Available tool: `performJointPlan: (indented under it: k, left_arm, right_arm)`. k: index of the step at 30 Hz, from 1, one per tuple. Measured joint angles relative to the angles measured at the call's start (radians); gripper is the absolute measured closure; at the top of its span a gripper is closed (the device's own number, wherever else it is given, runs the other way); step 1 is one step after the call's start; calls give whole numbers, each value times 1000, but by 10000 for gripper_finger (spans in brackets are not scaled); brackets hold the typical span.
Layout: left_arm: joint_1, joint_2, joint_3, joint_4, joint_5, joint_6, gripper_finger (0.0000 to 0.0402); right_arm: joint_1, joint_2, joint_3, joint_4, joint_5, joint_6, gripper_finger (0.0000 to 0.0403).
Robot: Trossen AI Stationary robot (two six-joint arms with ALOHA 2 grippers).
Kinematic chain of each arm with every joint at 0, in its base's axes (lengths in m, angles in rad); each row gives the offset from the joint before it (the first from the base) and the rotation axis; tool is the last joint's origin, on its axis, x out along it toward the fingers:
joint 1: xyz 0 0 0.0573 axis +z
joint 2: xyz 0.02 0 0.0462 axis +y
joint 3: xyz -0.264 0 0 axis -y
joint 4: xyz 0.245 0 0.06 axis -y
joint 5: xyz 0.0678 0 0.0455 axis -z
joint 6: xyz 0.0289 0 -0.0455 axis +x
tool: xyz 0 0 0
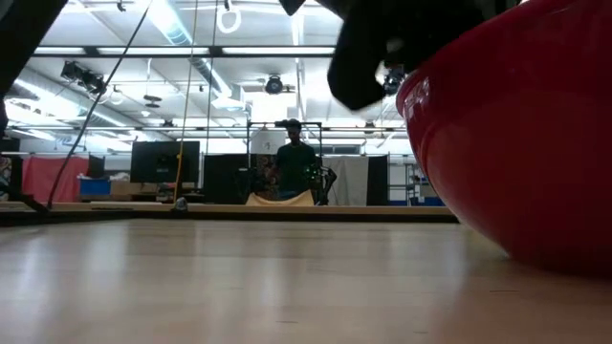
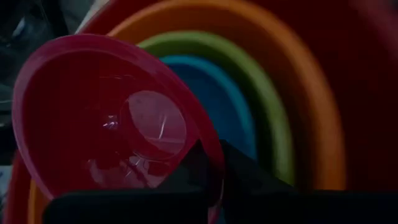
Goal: Nest bowls inside each other
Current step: Stack the pink bowl on top of the blue bowl
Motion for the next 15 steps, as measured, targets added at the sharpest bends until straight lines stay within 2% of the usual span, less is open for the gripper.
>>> performJointPlan:
  k: [3, 6, 15]
  left_arm:
    - [-1, 9, 1, -1, -62, 17, 370]
    - [0, 8, 2, 2, -70, 3, 342]
    - [-5, 8, 2, 59, -69, -81, 201]
  right_arm:
    - [0, 1, 0, 0, 0, -1, 258]
    - [0, 1, 0, 1, 0, -4, 258]
    - [0, 1, 0, 8, -17, -17, 258]
